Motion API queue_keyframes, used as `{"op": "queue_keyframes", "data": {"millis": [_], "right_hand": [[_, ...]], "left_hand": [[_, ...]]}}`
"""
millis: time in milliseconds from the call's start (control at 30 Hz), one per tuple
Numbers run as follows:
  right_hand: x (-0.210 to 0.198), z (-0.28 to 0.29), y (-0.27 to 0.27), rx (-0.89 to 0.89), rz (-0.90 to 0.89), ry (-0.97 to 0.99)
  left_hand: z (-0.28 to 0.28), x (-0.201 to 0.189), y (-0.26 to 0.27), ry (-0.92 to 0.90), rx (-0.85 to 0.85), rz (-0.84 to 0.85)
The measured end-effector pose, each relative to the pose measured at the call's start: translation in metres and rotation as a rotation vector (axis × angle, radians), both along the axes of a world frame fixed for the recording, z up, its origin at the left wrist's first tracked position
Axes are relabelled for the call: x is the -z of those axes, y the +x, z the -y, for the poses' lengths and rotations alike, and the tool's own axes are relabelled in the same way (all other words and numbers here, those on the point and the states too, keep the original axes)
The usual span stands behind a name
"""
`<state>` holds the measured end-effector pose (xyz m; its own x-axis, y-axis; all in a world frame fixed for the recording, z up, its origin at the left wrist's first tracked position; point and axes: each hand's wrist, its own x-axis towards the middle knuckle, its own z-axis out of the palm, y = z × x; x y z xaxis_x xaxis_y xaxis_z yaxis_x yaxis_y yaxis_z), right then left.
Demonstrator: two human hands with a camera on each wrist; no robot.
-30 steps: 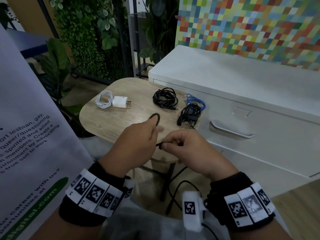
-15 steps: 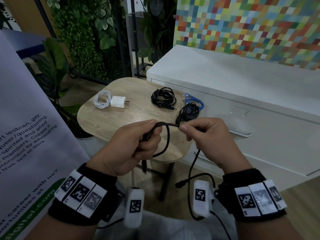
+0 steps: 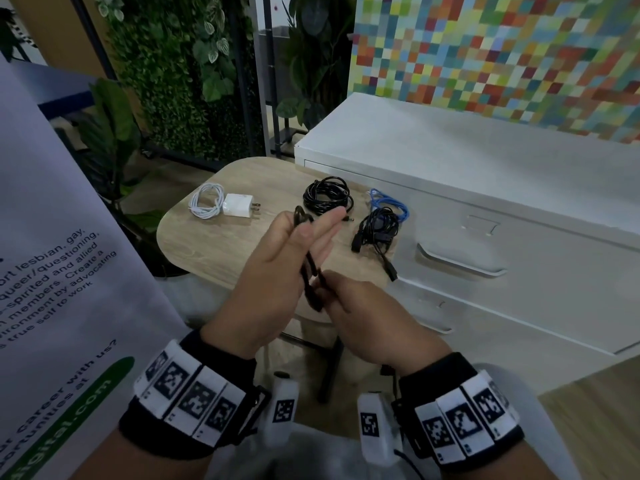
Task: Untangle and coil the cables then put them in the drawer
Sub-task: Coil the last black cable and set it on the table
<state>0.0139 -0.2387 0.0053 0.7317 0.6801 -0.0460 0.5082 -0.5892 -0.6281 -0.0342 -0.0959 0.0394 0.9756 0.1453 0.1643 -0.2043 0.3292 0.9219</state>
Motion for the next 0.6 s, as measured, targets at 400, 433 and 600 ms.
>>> {"op": "queue_keyframes", "data": {"millis": [400,433,600], "right_hand": [[-0.028,0.023,0.008,0.078,0.196,0.099],[-0.031,0.027,0.010,0.091,0.145,0.155],[-0.042,0.038,0.015,0.081,-0.072,0.349]], "left_hand": [[-0.022,0.026,-0.001,1.420,-0.024,-0.097],[-0.022,0.024,-0.002,1.379,0.004,-0.126],[-0.024,0.013,0.000,0.860,0.200,-0.232]]}}
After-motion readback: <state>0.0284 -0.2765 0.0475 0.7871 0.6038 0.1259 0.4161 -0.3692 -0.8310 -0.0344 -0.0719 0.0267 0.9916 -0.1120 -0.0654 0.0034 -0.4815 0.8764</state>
